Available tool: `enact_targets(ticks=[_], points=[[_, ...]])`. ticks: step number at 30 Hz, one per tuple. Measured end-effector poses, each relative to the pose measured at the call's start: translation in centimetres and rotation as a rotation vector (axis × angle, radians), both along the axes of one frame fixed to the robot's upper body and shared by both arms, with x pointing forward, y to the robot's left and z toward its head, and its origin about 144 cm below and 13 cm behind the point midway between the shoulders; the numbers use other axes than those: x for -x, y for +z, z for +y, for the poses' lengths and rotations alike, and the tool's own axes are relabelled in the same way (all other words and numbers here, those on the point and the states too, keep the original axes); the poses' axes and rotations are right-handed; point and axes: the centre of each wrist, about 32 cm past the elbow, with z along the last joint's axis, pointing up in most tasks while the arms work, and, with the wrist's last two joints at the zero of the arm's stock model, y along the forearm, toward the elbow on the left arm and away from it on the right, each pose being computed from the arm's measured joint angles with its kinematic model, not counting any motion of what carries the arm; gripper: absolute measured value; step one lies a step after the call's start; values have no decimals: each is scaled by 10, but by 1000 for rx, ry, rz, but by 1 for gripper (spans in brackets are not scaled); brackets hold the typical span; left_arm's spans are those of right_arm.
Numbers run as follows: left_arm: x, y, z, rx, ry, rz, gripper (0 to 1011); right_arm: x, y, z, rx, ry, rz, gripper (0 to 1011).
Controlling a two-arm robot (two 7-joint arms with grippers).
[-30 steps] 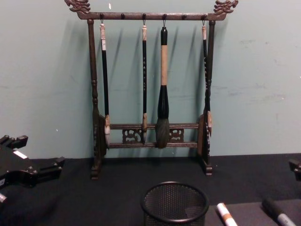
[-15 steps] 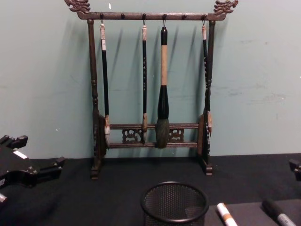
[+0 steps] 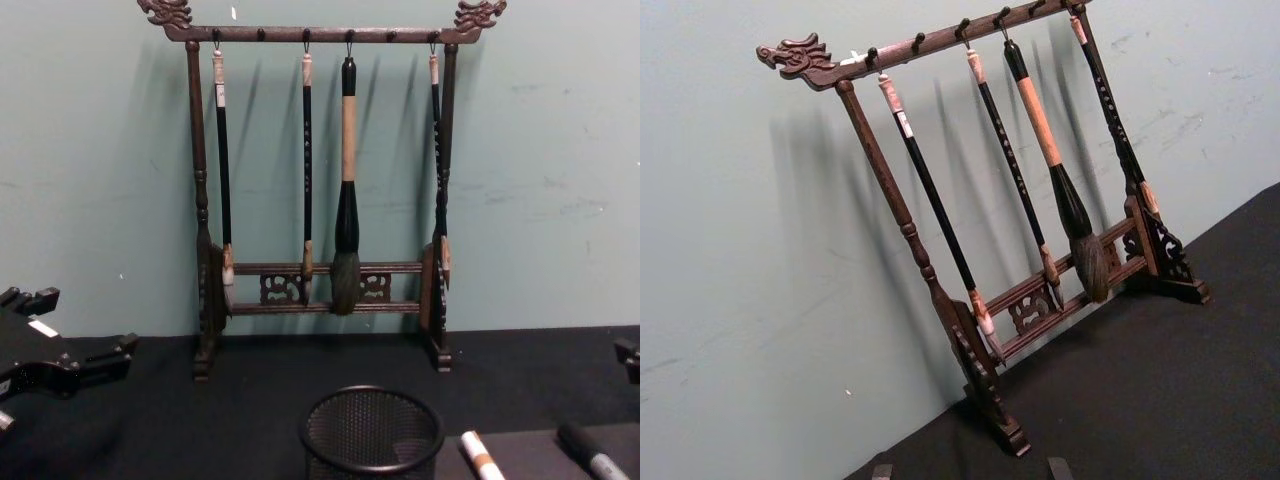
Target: Pick up the water-based marker from the table and place it into the pen holder.
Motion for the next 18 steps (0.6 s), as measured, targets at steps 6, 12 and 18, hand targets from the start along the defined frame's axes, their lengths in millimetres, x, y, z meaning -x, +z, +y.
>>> enact_targets(ticks=[6,12,18], points=[[0,0,0,0,0,0,1001,0,0,0,0,0,0,1000],[0,0,0,0,0,0,1001,0,0,0,0,0,0,1000],[0,0,0,0,0,0,1001,0,0,0,-2,0,2,1000]])
